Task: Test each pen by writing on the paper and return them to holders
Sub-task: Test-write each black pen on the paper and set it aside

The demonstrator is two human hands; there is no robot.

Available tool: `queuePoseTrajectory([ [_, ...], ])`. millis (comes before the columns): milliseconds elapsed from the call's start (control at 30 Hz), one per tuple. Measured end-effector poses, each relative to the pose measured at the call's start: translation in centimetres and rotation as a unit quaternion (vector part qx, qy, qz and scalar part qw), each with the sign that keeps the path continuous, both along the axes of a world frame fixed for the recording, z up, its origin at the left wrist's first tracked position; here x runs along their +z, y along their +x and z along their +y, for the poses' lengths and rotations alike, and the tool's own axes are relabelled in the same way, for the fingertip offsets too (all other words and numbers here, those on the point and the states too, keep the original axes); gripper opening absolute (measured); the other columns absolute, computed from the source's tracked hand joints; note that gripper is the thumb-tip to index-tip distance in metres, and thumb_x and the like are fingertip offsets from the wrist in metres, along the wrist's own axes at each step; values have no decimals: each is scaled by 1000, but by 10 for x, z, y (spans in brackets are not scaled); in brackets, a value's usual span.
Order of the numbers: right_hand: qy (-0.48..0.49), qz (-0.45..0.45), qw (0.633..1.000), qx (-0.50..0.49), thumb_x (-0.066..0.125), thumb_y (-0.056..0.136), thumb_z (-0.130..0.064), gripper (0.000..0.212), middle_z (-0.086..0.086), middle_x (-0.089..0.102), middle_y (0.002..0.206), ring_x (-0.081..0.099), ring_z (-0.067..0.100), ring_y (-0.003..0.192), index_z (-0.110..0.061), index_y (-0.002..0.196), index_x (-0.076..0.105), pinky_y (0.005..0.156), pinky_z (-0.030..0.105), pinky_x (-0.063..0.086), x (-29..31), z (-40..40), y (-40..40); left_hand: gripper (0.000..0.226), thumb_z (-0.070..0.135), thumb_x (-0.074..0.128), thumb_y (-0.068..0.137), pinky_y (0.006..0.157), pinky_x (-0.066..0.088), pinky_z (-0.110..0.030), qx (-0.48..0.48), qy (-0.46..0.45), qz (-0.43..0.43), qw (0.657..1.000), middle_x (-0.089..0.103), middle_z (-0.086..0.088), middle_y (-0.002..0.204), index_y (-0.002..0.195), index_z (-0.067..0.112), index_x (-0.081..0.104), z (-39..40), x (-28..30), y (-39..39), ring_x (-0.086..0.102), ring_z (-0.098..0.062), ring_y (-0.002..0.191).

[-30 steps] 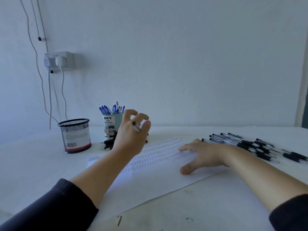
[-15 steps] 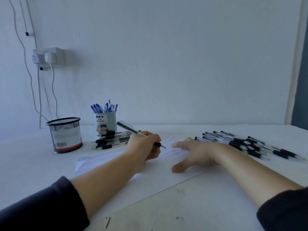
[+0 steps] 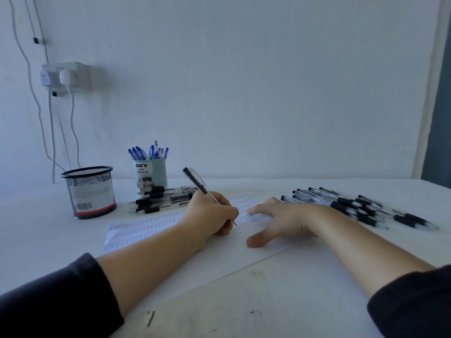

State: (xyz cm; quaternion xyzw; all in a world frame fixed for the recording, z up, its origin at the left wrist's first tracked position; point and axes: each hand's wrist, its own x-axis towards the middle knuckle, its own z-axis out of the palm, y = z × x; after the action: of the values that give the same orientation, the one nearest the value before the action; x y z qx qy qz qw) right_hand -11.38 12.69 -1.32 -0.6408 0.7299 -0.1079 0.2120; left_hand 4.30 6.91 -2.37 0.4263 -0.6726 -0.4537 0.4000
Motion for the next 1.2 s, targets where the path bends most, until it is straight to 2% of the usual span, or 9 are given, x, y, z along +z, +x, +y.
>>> queuePoseTrajectory([
  [567,4,-13,1000,5,71,73,-56,85,-11,15,150,21,15,141,-41,145,28,115,36,20,0,2,0,6,-6,61,72,45,48,-22,21,-26,-27,999,56,-13,53,72,-1,61,-2,-4,-3,51,-17,39],
  [767,7,-15,1000,1,71,72,-57,87,-10,14,150,20,15,141,-41,145,28,116,39,19,0,1,0,7,-6,60,71,44,45,-21,31,-27,-39,998,55,-11,51,71,1,60,-1,-3,-4,48,-14,33],
  [1200,7,-13,1000,3,71,72,-57,85,-10,15,150,20,15,141,-41,145,29,116,38,19,-1,0,0,5,-4,61,73,52,51,-25,32,-29,-34,998,59,-11,53,73,1,61,-2,-4,-3,53,-16,38],
])
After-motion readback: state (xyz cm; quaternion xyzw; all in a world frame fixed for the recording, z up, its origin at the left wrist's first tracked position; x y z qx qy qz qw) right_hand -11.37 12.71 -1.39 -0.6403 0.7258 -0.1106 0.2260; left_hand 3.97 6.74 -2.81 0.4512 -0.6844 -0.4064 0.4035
